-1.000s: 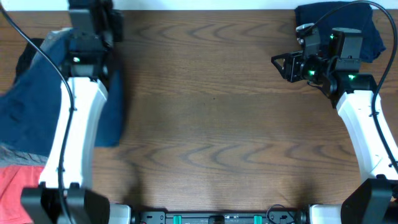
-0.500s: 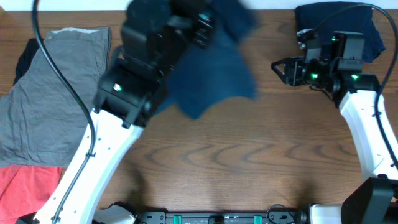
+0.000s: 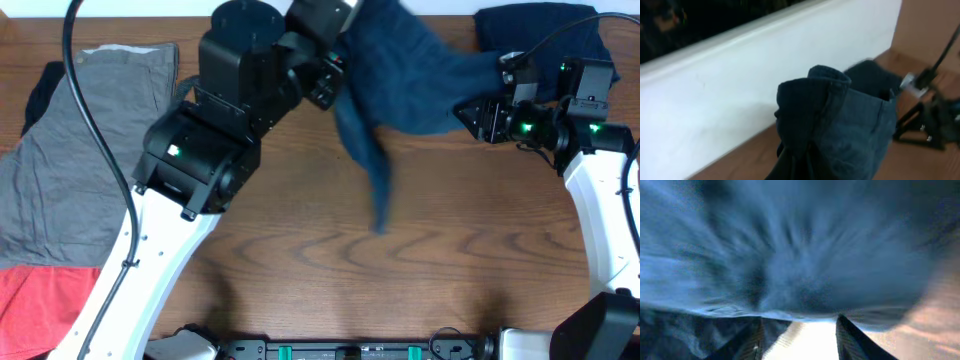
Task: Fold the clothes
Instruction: 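Grasp the shorts waistband with the left gripper and lift toward center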
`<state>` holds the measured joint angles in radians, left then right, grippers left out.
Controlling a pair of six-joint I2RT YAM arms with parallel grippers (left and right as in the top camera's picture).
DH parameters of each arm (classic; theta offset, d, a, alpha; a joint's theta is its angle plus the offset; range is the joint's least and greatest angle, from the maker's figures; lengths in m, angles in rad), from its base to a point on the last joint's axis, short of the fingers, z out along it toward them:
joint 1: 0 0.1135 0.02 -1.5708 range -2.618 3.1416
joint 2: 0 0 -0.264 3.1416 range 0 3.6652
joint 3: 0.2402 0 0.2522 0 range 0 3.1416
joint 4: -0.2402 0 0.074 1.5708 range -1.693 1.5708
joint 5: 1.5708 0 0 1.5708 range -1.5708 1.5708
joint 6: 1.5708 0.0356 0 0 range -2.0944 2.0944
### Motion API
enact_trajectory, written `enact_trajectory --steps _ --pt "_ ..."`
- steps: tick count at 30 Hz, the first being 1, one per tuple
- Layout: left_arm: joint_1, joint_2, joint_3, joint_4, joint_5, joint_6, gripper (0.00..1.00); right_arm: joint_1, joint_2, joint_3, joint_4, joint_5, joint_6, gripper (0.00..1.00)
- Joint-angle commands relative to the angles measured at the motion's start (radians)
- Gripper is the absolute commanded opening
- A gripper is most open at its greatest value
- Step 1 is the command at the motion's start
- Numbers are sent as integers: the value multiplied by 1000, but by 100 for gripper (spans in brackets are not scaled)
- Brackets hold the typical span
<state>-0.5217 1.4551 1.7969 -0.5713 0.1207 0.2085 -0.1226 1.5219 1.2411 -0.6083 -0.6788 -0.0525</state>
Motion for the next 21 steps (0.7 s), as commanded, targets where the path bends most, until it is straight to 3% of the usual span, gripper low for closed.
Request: enact_trajectory --steps 1,11,16,21 --pt "30 -17 31 -45 -8 -4 6 45 -16 17 6 -36 -25 43" --pt "97 46 26 -298 -8 0 6 156 35 2 -21 -10 -57 53" --pt "119 94 26 -344 -9 0 6 186 97 -26 -37 1 -58 53" --pt "153 113 25 -378 -39 -1 6 179 166 -30 -172 2 -40 55"
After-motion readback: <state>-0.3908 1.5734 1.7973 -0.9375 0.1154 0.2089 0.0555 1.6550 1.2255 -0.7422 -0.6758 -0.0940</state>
